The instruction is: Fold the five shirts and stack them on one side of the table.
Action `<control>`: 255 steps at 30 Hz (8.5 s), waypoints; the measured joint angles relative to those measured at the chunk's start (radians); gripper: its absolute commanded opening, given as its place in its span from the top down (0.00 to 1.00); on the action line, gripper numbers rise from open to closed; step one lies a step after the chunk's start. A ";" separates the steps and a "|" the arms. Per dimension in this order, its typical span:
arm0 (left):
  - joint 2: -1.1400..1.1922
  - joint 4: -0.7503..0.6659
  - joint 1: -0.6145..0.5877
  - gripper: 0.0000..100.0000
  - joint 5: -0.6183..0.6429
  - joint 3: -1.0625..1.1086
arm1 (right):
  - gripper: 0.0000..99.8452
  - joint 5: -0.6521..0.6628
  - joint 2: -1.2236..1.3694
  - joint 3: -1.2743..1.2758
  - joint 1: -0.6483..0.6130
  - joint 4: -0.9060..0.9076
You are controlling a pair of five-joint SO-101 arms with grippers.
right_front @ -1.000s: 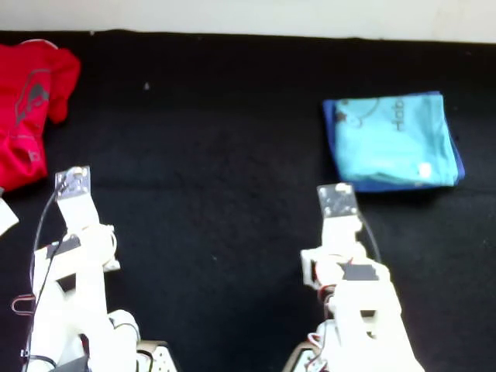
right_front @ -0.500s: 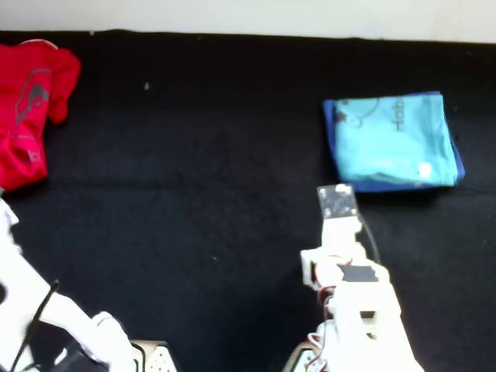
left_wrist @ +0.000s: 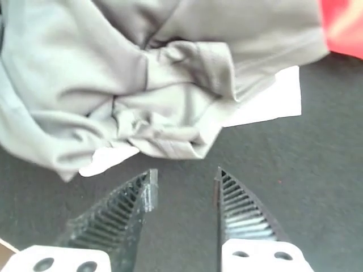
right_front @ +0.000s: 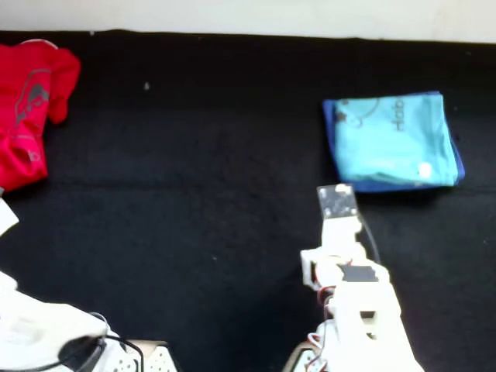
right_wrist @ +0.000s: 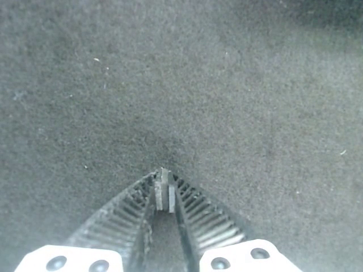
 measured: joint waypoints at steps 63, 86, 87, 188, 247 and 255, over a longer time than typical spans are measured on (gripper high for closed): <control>-0.643 0.460 1.386 0.99 0.416 -0.190 | 0.99 0.000 0.000 0.011 0.000 -0.026; -0.586 0.448 0.964 0.84 0.364 0.066 | 0.99 0.000 0.000 0.011 0.000 -0.026; -0.571 0.430 0.899 0.84 0.321 0.112 | 0.99 0.000 0.000 0.011 0.000 -0.026; -0.612 0.083 0.600 0.99 -0.057 1.030 | 0.99 0.123 0.962 -1.227 -0.305 0.404; -0.327 -0.158 1.361 0.82 0.364 0.701 | 0.71 0.127 0.282 -1.223 -0.005 0.951; -0.218 -0.158 1.363 0.86 0.364 0.686 | 0.71 0.127 0.235 -1.146 -0.005 0.942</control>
